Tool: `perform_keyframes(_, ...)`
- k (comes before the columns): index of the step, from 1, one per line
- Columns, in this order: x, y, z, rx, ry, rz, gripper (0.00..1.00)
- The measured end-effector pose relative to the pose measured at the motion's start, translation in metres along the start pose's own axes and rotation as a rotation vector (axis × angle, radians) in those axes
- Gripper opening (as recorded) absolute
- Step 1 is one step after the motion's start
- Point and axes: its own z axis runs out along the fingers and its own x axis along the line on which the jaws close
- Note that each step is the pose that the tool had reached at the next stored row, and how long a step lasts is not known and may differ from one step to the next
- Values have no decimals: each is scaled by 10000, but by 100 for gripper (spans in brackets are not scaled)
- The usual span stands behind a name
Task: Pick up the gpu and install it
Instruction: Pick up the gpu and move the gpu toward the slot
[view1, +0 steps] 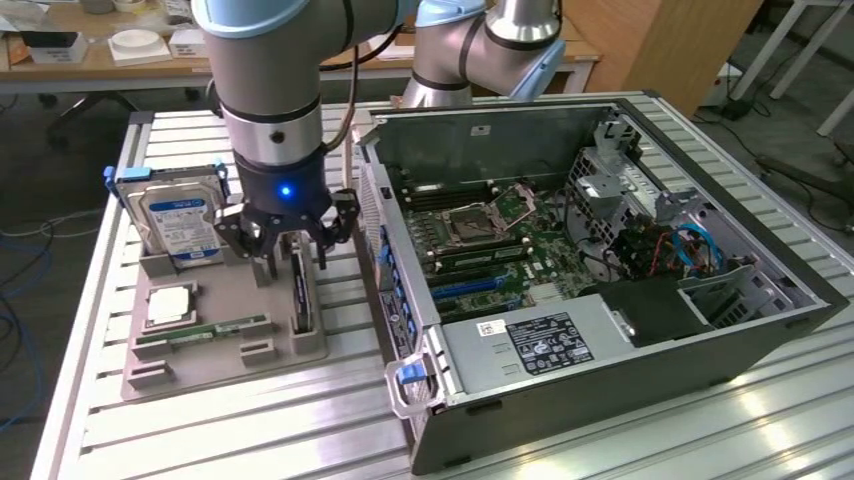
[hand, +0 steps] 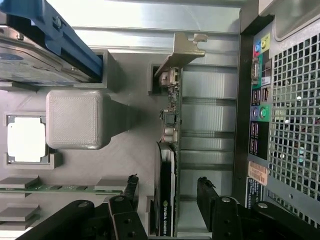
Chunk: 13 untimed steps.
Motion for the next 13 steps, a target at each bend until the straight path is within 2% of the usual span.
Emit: perform_keyframes(13,0,-6,234,1,16,37,59)
